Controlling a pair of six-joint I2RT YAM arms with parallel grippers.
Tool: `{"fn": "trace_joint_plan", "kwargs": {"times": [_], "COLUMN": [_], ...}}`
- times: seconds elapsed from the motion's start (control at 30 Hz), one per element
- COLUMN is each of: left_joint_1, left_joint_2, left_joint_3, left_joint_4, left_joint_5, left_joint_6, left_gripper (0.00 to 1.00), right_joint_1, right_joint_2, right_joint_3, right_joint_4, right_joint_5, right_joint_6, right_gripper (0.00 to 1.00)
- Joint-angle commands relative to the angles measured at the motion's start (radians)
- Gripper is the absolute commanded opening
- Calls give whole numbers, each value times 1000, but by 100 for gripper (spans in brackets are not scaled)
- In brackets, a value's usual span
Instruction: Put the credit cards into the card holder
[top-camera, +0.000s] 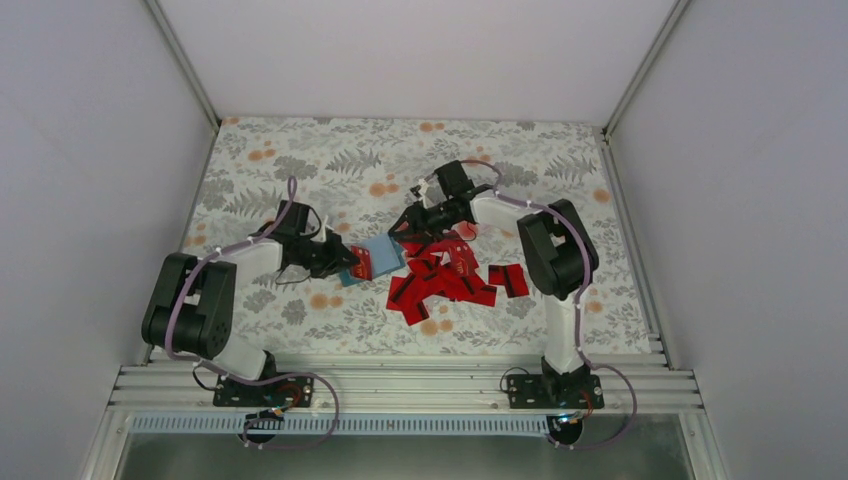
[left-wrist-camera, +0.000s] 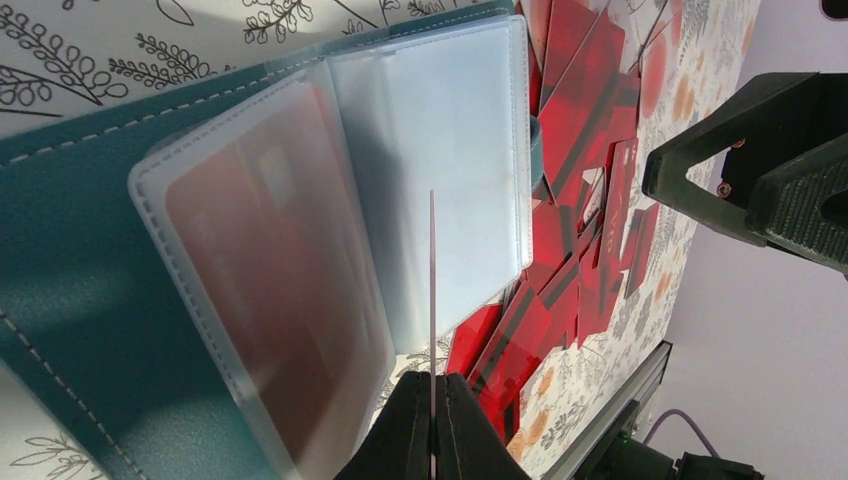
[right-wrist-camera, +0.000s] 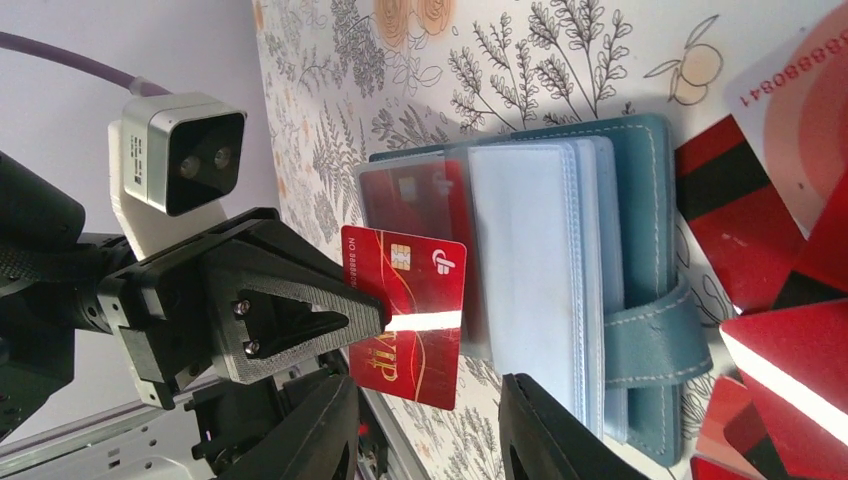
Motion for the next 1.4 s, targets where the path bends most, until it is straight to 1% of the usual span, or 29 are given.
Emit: {"fn": "trace_joint_plan", "kwargs": {"times": [0.0, 0.23, 0.57, 0.77, 0.87, 1.0, 1.37], "left_joint_1": [10, 16, 18, 18, 18, 17, 18], "left_joint_2": [16, 15, 45, 32, 23, 35, 103], "left_joint_3": [32, 27, 15, 14, 8, 29, 82], "left_joint_4": [-18, -33, -14, -44, -29, -53, -32], "left_joint_5": [14, 3, 38, 9, 20, 15, 31], "left_joint_6": [41, 30, 28, 19, 16, 24, 20], "left_gripper": [2, 2, 2, 2, 2, 2, 2], "right_joint_1": [21, 41, 46, 47, 48, 47, 49], "right_joint_2": [33, 59, 100, 120, 130, 135, 132], "right_joint_3": [45, 60, 59, 53, 52, 38, -11], "right_joint_4": [18, 16, 18, 16, 18, 20, 27], "right_joint_5": [-17, -17, -14, -12, -9, -6, -6], "right_joint_6": [8, 8, -6, -20, -24, -27, -35], "right_gripper": [36, 34, 33, 33, 32, 32, 32]}}
